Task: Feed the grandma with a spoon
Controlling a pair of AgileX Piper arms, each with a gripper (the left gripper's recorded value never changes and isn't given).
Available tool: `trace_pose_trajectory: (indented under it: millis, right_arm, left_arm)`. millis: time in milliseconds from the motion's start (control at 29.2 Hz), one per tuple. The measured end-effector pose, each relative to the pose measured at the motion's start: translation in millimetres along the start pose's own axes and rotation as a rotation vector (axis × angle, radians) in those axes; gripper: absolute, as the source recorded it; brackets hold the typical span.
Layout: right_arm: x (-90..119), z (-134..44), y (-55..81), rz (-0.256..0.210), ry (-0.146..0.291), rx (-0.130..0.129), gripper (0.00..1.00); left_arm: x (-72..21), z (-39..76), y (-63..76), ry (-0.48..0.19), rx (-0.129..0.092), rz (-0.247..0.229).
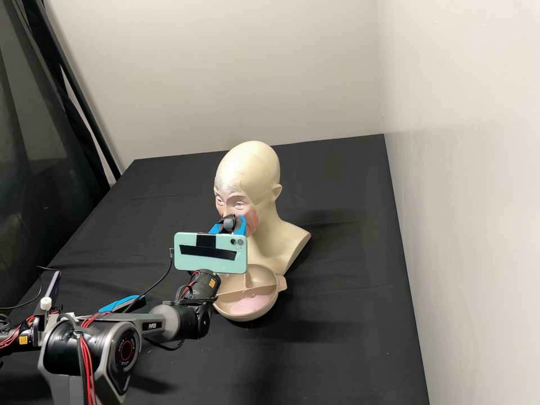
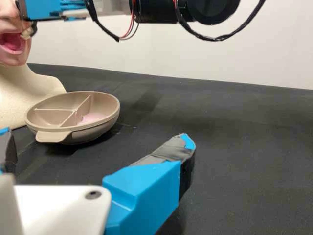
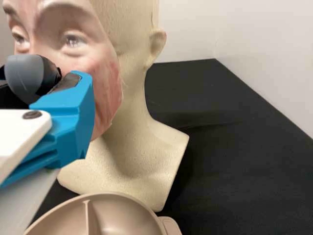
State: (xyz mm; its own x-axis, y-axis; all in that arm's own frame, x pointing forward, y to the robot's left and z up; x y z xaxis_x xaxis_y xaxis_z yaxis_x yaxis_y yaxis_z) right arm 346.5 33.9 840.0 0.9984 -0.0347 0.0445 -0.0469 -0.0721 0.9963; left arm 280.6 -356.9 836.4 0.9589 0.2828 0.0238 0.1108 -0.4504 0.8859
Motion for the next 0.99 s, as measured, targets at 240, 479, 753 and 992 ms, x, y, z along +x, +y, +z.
trace_pose_trajectory:
  millis: [240, 479, 753, 992]
  right_arm:
    - [-5, -5.6, 4.6, 0.004, 0.009, 0.000, 0.00]
    - [-7, -8.6, 4.4, 0.001, 0.016, 0.000, 0.00]
    - [-8, -10.8, -0.1, -0.015, 0.020, 0.000, 0.00]
    - [-16, -4.2, -11.2, -0.042, 0.008, 0.016, 0.00]
  left_arm:
    - [0.8, -0.8, -2.6, 0.003, -0.001, -0.009]
    - [0.8, -0.8, -2.6, 0.003, -0.001, -0.009]
    - [0.8, -0.8, -2.6, 0.003, -0.001, -0.009]
    - [0.8, -0.9, -2.5, 0.005, -0.002, -0.009]
